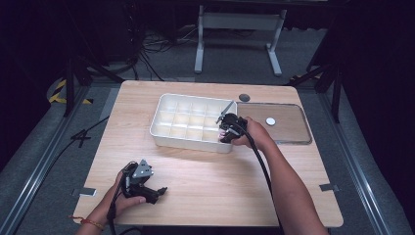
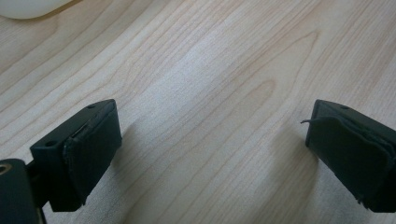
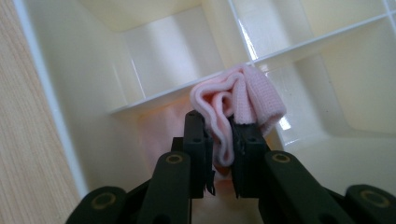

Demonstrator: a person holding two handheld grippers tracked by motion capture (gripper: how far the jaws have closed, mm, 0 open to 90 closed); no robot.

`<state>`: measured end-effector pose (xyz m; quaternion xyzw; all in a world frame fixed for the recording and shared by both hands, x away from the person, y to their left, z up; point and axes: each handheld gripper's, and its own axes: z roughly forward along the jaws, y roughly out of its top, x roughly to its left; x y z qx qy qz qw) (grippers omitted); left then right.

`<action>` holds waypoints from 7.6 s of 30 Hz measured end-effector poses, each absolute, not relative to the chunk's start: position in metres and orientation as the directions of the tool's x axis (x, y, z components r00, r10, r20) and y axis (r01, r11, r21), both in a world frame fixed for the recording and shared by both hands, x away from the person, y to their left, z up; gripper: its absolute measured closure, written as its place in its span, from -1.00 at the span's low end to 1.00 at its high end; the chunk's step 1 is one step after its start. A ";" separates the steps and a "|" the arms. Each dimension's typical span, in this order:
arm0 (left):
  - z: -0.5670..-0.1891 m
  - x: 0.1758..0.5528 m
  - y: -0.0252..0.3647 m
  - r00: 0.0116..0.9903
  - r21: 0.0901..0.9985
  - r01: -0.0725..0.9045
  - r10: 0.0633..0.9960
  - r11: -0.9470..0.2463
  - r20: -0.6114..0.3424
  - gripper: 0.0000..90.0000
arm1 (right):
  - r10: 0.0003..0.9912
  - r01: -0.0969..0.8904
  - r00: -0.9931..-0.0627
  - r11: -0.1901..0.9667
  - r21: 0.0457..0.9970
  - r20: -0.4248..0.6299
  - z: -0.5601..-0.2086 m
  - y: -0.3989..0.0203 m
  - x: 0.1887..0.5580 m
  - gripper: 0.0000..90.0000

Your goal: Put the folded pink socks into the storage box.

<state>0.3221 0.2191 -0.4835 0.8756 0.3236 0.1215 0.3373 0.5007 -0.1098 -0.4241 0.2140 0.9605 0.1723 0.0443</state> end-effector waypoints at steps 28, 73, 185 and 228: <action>-0.483 0.322 0.219 0.762 0.668 0.484 0.647 -0.564 -0.006 -0.92 | 0.436 0.388 -0.898 0.840 0.379 -0.047 -0.418 -0.112 0.492 0.57; -0.483 0.322 0.219 0.764 0.667 0.483 0.646 -0.567 -0.004 -0.92 | 0.468 0.347 -0.878 0.765 0.543 -0.098 -0.382 -0.132 0.466 0.35; -0.483 0.322 0.219 0.763 0.666 0.484 0.647 -0.567 -0.004 -0.93 | 0.586 0.375 -0.784 0.709 0.598 -0.204 -0.425 -0.256 0.352 -0.14; -0.483 0.322 0.219 0.761 0.665 0.486 0.648 -0.567 -0.004 -0.93 | 0.702 0.496 -0.712 0.496 0.713 0.007 -0.481 -0.324 0.312 -0.34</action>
